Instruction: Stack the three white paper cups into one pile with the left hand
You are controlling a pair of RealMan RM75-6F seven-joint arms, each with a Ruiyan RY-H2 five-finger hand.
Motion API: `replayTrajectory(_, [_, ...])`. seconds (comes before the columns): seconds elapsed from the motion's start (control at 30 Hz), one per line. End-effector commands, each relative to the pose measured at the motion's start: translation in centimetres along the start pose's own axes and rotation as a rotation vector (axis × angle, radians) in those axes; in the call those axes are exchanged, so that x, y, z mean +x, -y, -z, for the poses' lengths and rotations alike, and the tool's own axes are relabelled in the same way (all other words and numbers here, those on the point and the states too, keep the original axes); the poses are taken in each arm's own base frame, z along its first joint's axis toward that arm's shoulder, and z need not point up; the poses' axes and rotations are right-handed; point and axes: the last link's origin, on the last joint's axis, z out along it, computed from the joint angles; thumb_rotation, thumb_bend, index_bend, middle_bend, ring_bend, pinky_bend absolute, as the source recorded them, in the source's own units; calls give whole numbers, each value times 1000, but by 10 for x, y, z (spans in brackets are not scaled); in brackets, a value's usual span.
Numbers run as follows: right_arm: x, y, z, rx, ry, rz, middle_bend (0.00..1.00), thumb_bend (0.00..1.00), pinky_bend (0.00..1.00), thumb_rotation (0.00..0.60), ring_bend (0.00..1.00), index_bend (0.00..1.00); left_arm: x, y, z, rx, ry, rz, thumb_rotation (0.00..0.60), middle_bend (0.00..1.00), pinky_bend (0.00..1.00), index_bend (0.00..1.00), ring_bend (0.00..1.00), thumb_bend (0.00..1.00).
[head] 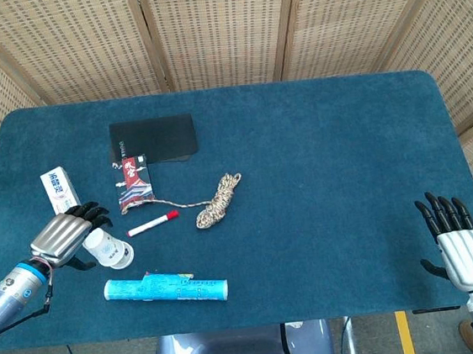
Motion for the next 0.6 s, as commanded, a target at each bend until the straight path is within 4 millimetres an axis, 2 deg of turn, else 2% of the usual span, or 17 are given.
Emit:
replayTrajectory(0.03, [0,0,0,1,-1,0,0,0,0,600,0,0,1,0,2,0,16,-7,600,115,124,206,32,133])
replayTrajectory(0.1, [1,1,1,3,-2,-2,0,0,0,600,0,0,2,1,5,6,18,-5,600,96,123,181,21,133])
replayTrajectory(0.2, [1,1,1,5,-4,-2,0,0,0,600,0,0,3,2,8,8,-1,12,600,34,101,92,3,132])
replayTrajectory(0.3, [2,1,2,8,-5,-4,0,0,0,600,0,0,4,6,16,14,-48,42,600,0,23,4,0,122])
replayTrajectory(0.47, [4,2,4,16,-15,-11,0,0,0,600,0,0,-5,25,44,99,-190,121,600,0,0,0,0,9])
replayTrajectory(0.6, [5,0,4,19,-22,-12,0,0,0,600,0,0,-29,38,77,265,-327,125,600,0,0,0,0,0])
